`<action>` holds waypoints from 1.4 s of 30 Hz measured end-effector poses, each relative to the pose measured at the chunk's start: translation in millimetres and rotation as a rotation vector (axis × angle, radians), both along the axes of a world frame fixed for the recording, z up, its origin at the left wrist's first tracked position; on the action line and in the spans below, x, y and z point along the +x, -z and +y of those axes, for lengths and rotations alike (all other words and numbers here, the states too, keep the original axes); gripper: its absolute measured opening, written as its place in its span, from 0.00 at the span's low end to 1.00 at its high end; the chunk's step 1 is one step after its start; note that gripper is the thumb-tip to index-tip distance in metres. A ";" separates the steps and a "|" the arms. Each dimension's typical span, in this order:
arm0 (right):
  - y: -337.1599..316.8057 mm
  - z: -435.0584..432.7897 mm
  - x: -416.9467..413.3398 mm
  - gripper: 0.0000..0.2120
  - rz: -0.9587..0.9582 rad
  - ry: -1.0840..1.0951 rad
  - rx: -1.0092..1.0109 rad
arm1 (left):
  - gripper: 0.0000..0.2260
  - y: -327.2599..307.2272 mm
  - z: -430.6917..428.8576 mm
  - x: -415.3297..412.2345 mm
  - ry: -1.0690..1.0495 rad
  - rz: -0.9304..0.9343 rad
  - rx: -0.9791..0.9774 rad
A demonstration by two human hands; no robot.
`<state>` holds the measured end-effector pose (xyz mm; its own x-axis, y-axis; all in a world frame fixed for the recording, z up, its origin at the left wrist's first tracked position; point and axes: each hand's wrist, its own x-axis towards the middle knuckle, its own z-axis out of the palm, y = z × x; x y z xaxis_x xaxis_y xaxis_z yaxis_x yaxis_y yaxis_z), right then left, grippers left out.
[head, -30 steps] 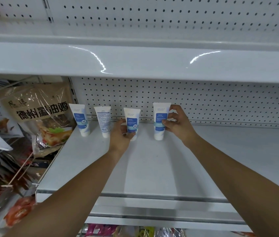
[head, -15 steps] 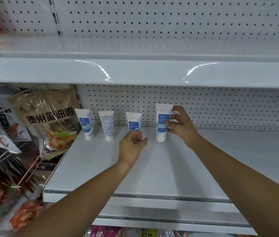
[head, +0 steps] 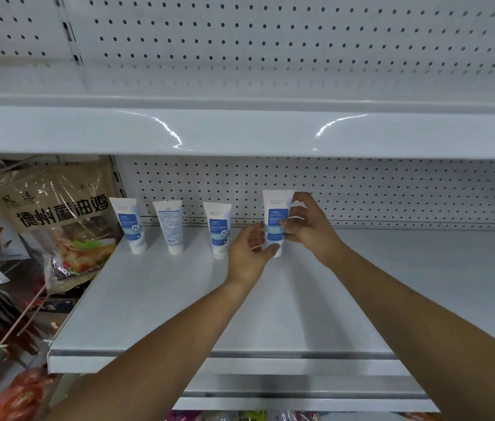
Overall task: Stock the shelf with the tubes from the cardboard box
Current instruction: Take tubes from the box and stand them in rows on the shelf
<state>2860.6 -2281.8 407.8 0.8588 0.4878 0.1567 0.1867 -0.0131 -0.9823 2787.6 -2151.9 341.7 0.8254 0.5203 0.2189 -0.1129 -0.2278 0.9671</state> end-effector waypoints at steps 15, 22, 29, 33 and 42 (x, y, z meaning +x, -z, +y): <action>22.1 8.1 18.6 0.20 -0.017 0.013 -0.030 | 0.21 18.2 7.7 20.2 0.016 0.023 0.062; 30.4 10.1 29.4 0.19 -0.083 0.025 -0.124 | 0.21 28.6 9.6 29.4 0.010 0.041 0.065; 36.0 11.8 33.4 0.19 -0.101 0.041 -0.155 | 0.21 34.7 11.8 36.0 0.020 0.048 0.067; 39.3 13.2 35.2 0.19 -0.096 0.052 -0.161 | 0.20 36.1 14.4 37.6 0.027 0.056 0.043; 44.7 20.9 36.4 0.18 -0.114 0.034 -0.181 | 0.20 37.0 20.4 36.0 0.025 0.069 0.055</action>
